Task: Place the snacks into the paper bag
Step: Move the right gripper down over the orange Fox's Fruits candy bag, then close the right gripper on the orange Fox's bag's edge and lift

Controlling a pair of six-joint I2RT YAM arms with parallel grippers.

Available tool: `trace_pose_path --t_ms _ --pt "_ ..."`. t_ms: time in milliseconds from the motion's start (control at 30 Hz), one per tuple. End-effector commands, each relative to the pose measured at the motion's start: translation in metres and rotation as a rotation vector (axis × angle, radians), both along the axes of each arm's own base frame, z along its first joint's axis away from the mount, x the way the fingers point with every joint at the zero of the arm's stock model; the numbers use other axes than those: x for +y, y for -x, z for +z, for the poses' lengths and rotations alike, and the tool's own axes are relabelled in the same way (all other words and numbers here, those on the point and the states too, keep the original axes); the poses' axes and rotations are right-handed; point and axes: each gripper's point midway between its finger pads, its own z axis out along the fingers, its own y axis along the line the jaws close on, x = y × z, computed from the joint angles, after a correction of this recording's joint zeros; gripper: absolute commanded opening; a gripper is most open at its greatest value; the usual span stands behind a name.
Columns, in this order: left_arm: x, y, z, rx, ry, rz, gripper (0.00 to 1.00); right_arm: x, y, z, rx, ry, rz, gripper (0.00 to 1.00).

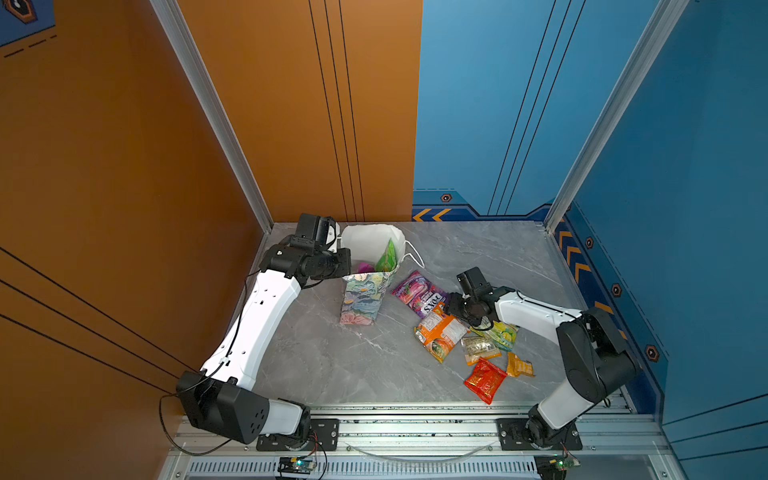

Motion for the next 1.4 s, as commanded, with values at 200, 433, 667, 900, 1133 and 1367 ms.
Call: trace_pose_path --t_ms 200,433,667,900,1133,1367 --pt "-0.003 -0.013 0.017 -0.080 0.038 -0.005 0.00 0.028 0.061 -0.004 0.068 -0.015 0.100 0.68" --pt "-0.002 -0.012 0.018 -0.083 0.034 0.000 0.00 0.082 0.111 0.008 0.048 -0.050 0.245 0.68" --pt "0.001 -0.011 0.020 -0.095 0.021 0.008 0.00 0.086 0.129 0.015 0.022 0.011 0.345 0.68" --pt "0.004 -0.012 0.020 -0.100 0.007 0.017 0.00 0.059 0.116 0.014 0.025 0.046 0.413 0.67" --pt "0.003 -0.013 0.018 -0.090 0.019 0.014 0.00 0.078 0.122 0.007 0.031 -0.024 0.469 0.67" --pt "0.004 -0.012 0.018 -0.092 0.011 0.017 0.00 0.087 0.127 -0.012 0.065 -0.019 0.495 0.68"
